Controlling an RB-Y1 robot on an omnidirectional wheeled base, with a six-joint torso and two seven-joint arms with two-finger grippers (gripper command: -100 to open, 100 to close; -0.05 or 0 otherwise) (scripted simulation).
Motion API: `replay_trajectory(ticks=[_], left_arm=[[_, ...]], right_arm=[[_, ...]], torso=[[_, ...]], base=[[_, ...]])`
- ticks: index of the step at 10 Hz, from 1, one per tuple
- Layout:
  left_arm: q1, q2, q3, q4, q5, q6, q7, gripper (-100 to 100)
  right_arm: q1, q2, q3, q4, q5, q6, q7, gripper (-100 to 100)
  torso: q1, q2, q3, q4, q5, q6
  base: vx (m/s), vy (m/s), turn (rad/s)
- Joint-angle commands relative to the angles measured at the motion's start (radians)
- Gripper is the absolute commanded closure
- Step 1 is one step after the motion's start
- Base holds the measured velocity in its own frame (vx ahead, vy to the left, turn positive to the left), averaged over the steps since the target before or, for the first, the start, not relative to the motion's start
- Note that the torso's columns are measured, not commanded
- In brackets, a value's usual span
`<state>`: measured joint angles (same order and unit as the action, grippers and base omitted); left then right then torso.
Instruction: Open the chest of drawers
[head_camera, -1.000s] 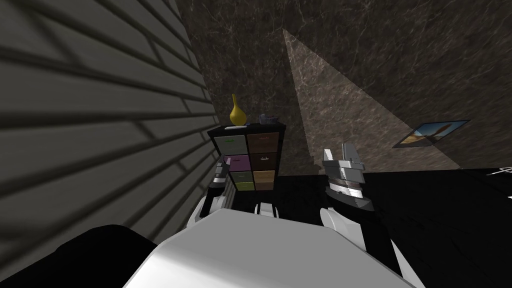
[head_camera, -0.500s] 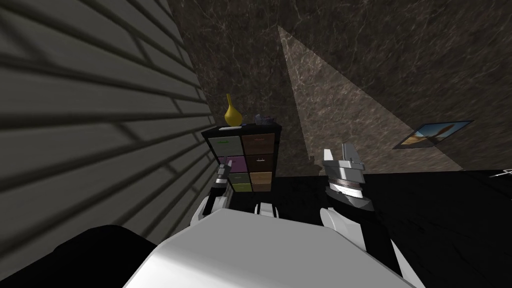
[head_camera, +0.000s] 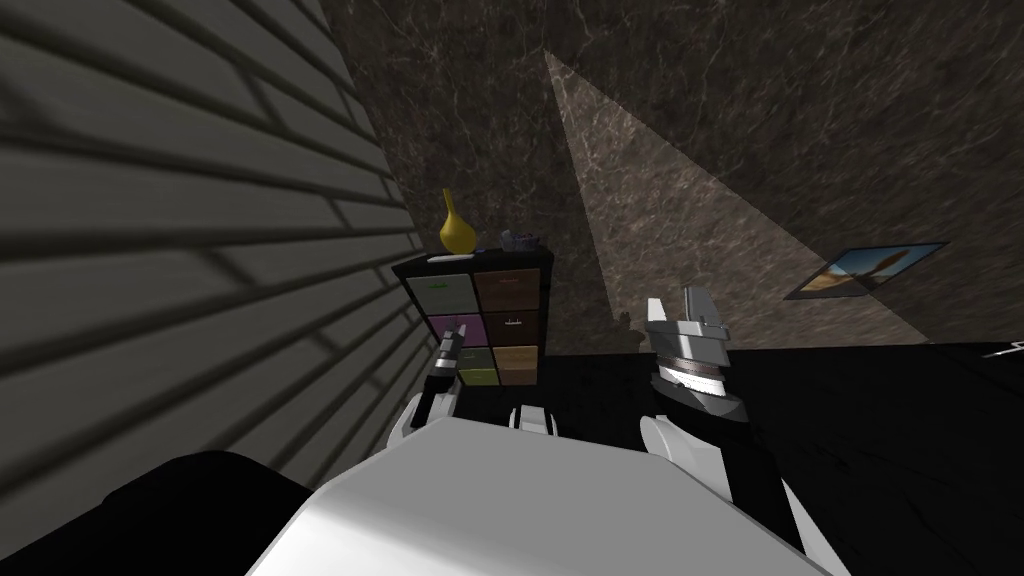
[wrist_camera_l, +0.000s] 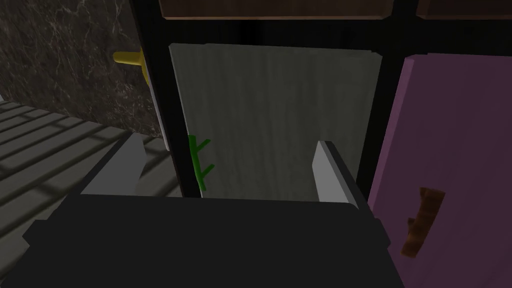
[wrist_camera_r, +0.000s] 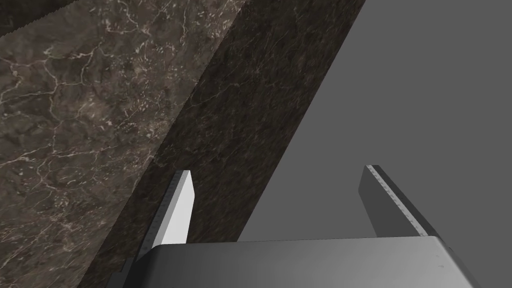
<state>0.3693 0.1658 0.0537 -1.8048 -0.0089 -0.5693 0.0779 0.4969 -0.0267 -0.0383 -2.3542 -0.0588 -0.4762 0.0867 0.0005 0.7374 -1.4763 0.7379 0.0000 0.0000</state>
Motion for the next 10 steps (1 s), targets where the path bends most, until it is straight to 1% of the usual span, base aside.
replay_trajectory(ticks=[1, 5, 10], left_arm=[[-0.012, 0.0, 0.001, 0.054, 0.003, -0.012, -0.001, -100], [-0.037, -0.008, 0.0, 0.14, 0.007, -0.027, -0.005, -100], [-0.072, -0.028, -0.001, 0.263, 0.012, -0.048, -0.011, -100]], right_arm=[[0.0, 0.0, 0.0, 0.0, 0.0, 0.0, 0.0, 0], [0.0, 0.0, 0.0, 0.0, 0.0, 0.0, 0.0, 0], [0.0, 0.0, 0.0, 0.0, 0.0, 0.0, 0.0, 0]], torso=[[0.0, 0.0, 0.0, 0.0, 0.0, 0.0], [-0.002, 0.001, 0.001, 0.0, 0.0, 0.0], [0.0, 0.001, 0.0, 0.0, 0.0, 0.0]], base=[[0.038, -0.074, 0.006], [0.04, -0.088, 0.005], [0.049, -0.097, 0.007]])
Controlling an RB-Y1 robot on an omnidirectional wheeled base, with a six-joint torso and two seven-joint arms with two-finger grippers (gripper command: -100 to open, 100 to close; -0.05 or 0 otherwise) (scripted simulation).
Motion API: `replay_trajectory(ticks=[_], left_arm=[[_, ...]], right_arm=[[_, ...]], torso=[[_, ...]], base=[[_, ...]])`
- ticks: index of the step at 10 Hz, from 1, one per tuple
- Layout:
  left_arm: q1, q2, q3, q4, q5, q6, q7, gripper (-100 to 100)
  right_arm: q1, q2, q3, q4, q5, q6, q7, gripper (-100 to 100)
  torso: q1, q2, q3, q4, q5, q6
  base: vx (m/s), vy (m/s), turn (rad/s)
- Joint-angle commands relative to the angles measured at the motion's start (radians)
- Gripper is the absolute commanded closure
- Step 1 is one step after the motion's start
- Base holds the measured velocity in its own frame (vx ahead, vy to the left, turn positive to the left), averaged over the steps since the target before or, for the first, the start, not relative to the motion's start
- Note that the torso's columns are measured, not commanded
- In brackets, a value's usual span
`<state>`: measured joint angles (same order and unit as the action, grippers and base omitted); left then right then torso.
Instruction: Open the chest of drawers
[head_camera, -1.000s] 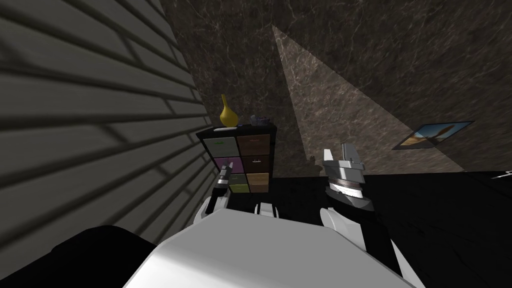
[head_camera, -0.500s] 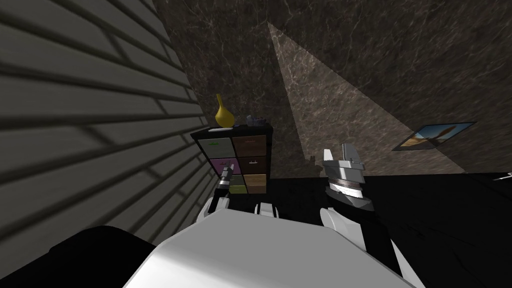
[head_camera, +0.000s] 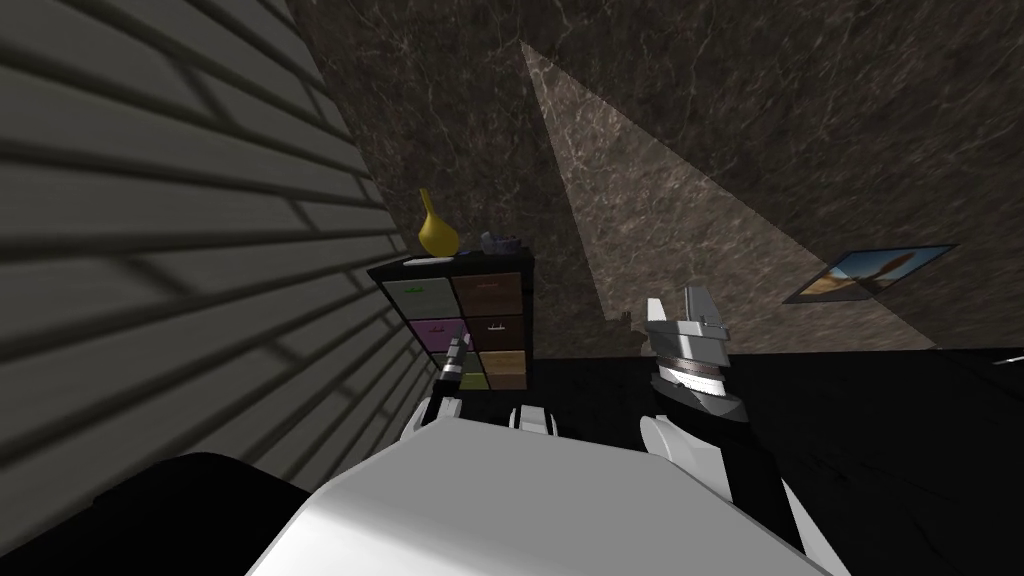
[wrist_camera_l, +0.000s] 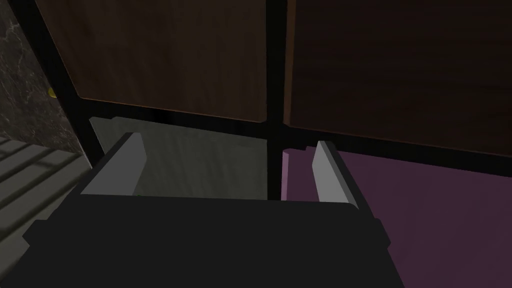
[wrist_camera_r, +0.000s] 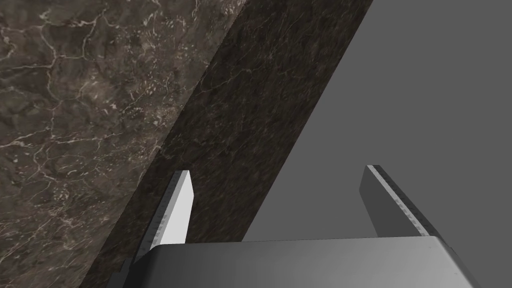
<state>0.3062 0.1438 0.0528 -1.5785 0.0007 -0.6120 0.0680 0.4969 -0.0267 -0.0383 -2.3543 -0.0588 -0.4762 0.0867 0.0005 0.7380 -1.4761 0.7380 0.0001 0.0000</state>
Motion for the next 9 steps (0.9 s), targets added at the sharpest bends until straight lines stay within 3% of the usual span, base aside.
replay_trajectory(ticks=[1, 5, 9], left_arm=[[-0.016, -0.012, 0.0, 0.062, 0.003, -0.01, -0.002, -100], [-0.042, -0.048, -0.001, 0.151, 0.007, -0.026, -0.006, -100], [-0.062, -0.144, -0.002, 0.222, 0.01, -0.039, -0.009, -100]], right_arm=[[0.0, 0.0, 0.0, 0.0, 0.0, 0.0, 0.0, 0], [0.0, 0.0, 0.0, 0.0, 0.0, 0.0, 0.0, 0], [0.0, 0.0, 0.0, 0.0, 0.0, 0.0, 0.0, 0]], torso=[[0.001, 0.0, 0.0, 0.0, 0.0, 0.0], [0.0, 0.0, 0.0, 0.0, 0.0, 0.0], [0.001, 0.001, 0.001, 0.0, 0.0, 0.0]], base=[[0.059, -0.102, 0.004], [0.039, -0.104, 0.007], [0.046, -0.087, 0.005]])
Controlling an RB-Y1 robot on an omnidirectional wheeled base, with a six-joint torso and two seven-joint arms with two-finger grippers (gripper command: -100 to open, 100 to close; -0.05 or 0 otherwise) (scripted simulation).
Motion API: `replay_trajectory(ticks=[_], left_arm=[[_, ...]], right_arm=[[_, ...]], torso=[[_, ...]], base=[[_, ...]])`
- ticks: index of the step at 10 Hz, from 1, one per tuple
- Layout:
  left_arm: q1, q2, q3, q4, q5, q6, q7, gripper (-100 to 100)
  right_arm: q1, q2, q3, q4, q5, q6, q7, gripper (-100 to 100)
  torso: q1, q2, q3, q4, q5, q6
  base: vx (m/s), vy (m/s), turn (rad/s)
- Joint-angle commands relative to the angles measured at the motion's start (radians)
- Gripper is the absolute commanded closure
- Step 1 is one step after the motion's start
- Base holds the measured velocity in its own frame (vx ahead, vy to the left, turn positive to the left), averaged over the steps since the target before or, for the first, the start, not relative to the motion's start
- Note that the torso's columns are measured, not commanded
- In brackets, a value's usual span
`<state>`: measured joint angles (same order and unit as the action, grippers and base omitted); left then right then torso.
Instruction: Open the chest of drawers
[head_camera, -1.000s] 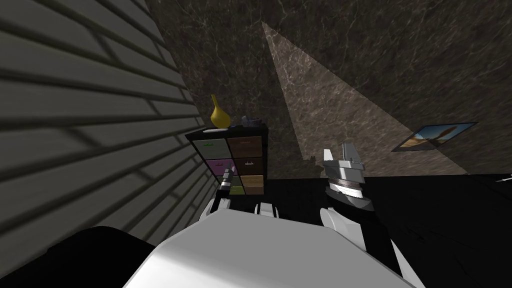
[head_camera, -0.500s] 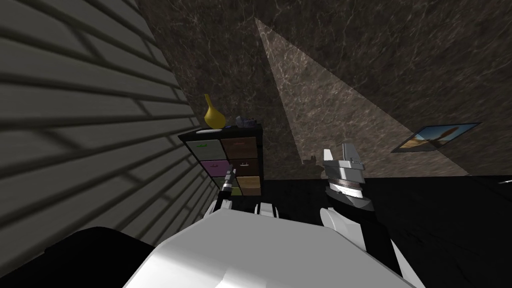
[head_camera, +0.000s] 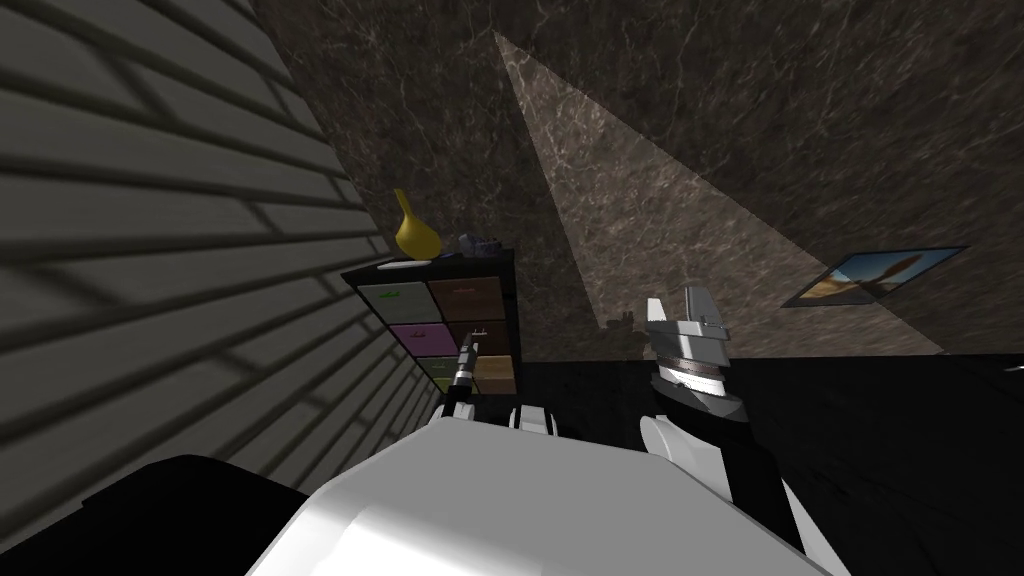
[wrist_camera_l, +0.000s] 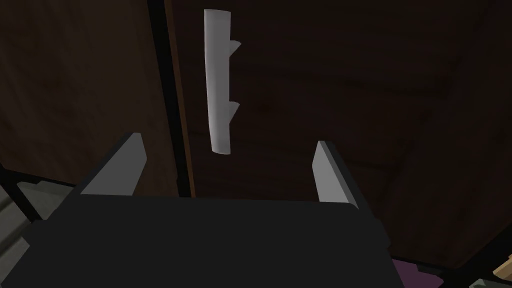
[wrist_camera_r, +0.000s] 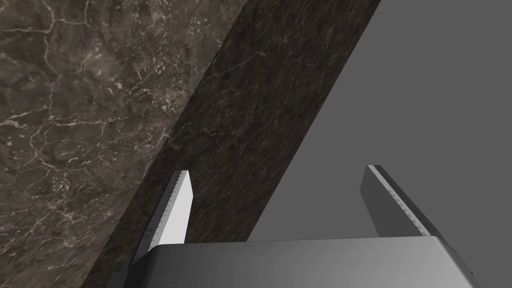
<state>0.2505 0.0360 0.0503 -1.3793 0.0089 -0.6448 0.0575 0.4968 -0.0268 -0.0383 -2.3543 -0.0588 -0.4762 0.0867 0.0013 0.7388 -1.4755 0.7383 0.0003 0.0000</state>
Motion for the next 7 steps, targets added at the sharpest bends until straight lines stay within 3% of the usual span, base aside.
replay_trajectory(ticks=[1, 4, 5, 6, 7], left_arm=[[-0.005, -0.023, 0.001, 0.013, 0.001, -0.002, -0.001, -100], [-0.025, -0.021, 0.007, -0.024, 0.002, 0.054, -0.002, -100], [-0.023, -0.022, 0.006, -0.017, 0.002, 0.042, -0.002, -100], [-0.012, -0.024, 0.002, 0.003, 0.001, 0.015, -0.001, 100], [-0.008, -0.025, 0.001, 0.011, 0.001, 0.003, -0.001, 100]], right_arm=[[0.0, 0.0, 0.0, 0.0, 0.0, 0.0, 0.0, 0], [0.0, 0.0, 0.0, 0.0, 0.0, 0.0, 0.0, 0], [0.0, 0.0, 0.0, 0.0, 0.0, 0.0, 0.0, 0], [0.0, 0.0, 0.0, 0.0, 0.0, 0.0, 0.0, 0], [0.0, 0.0, 0.0, 0.0, 0.0, 0.0, 0.0, 0]], torso=[[0.0, 0.001, 0.0, 0.0, 0.0, 0.0], [0.0, -0.002, -0.001, -0.001, 0.0, 0.0], [-0.001, -0.002, -0.001, -0.001, 0.0, 0.0], [-0.002, 0.0, 0.0, 0.0, 0.0, 0.0], [-0.001, 0.003, 0.002, 0.001, 0.0, 0.0]], base=[[0.011, -0.028, 0.001], [0.044, -0.002, 0.002], [0.025, 0.0, 0.0], [-0.032, 0.002, -0.002], [-0.049, 0.01, 0.009]])
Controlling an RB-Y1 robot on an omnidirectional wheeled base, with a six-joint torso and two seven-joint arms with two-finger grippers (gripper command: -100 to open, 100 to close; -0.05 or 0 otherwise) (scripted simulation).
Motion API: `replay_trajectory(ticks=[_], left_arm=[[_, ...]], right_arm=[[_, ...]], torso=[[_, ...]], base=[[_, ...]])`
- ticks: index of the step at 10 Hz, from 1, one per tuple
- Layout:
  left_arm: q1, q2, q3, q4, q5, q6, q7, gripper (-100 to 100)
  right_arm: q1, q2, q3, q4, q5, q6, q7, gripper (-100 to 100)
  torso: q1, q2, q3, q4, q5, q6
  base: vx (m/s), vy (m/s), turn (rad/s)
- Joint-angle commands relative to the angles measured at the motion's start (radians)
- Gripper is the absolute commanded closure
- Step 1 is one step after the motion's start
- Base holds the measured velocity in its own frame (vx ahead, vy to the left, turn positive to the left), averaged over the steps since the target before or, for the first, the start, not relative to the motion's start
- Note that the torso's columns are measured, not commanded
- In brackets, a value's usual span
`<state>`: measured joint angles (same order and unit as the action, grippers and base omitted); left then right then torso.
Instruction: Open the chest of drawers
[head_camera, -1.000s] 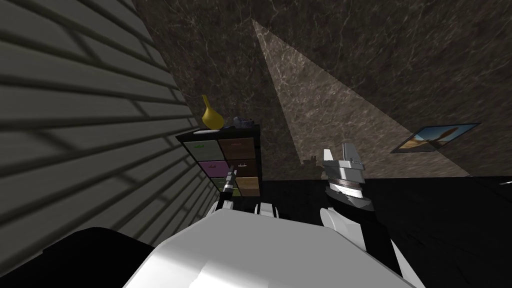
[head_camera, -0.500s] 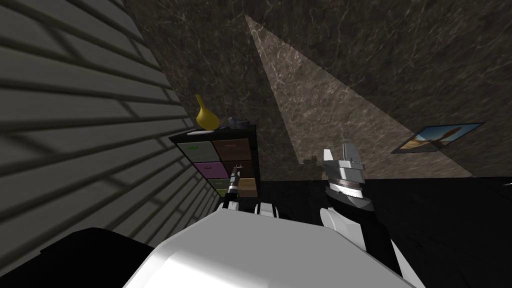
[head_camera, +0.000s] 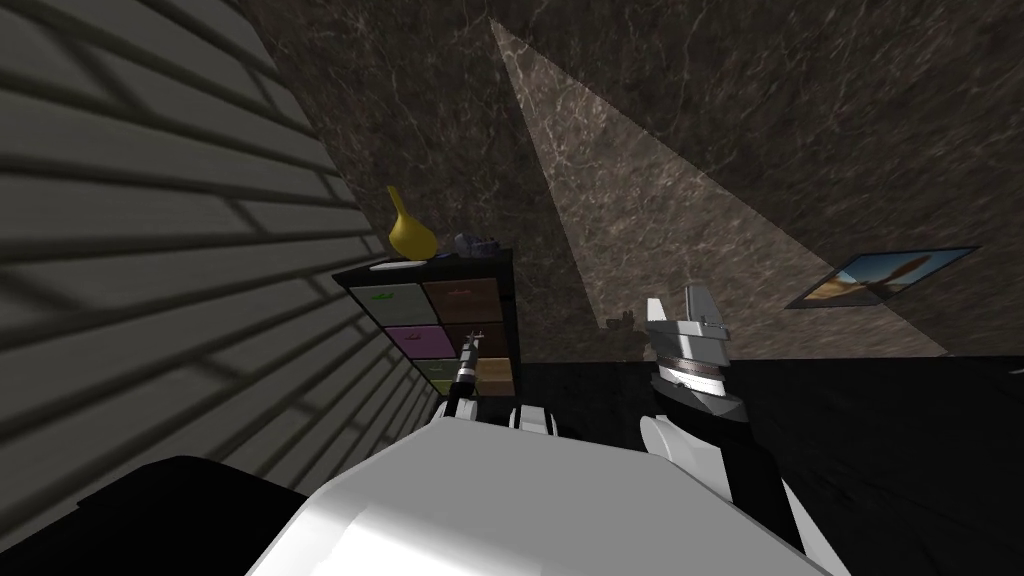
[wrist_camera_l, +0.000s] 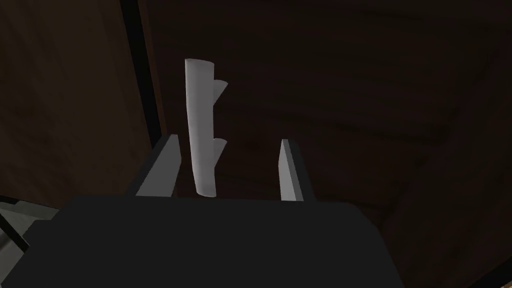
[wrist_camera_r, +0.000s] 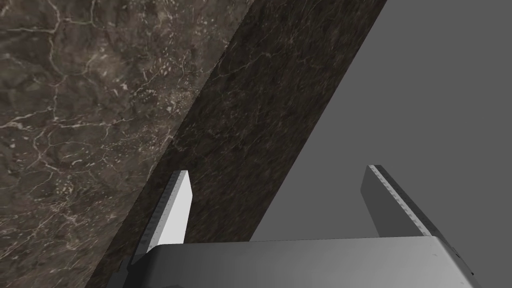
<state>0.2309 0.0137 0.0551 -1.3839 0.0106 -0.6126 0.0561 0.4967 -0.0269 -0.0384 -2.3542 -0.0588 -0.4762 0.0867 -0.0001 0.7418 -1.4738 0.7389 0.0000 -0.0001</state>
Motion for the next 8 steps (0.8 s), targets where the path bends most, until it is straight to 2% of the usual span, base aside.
replay_trajectory(ticks=[1, 5, 6, 8], left_arm=[[-0.001, 0.0, 0.0, 0.0, 0.0, -0.025, 0.0, 100], [0.008, 0.005, -0.008, -0.034, -0.003, 0.032, 0.005, 100], [0.004, 0.005, -0.006, -0.034, -0.003, 0.019, 0.003, 100], [0.019, 0.007, -0.013, -0.045, -0.005, 0.03, 0.007, 100]], right_arm=[[0.0, 0.0, 0.0, 0.0, 0.0, 0.0, 0.0, 0], [0.0, 0.0, 0.0, 0.0, 0.0, 0.0, 0.0, 0], [0.0, 0.0, 0.0, 0.0, 0.0, 0.0, 0.0, 0], [0.0, 0.0, 0.0, 0.0, 0.0, 0.0, 0.0, 0]], torso=[[0.003, -0.004, -0.001, -0.007, 0.005, 0.001], [0.001, -0.003, -0.001, -0.003, 0.002, 0.0], [0.0, -0.005, -0.002, -0.003, 0.002, 0.001], [0.001, -0.006, -0.004, -0.003, 0.001, 0.001]], base=[[-0.034, -0.002, -0.001], [-0.158, -0.026, 0.021], [-0.087, -0.021, 0.011], [-0.165, -0.019, 0.019]])
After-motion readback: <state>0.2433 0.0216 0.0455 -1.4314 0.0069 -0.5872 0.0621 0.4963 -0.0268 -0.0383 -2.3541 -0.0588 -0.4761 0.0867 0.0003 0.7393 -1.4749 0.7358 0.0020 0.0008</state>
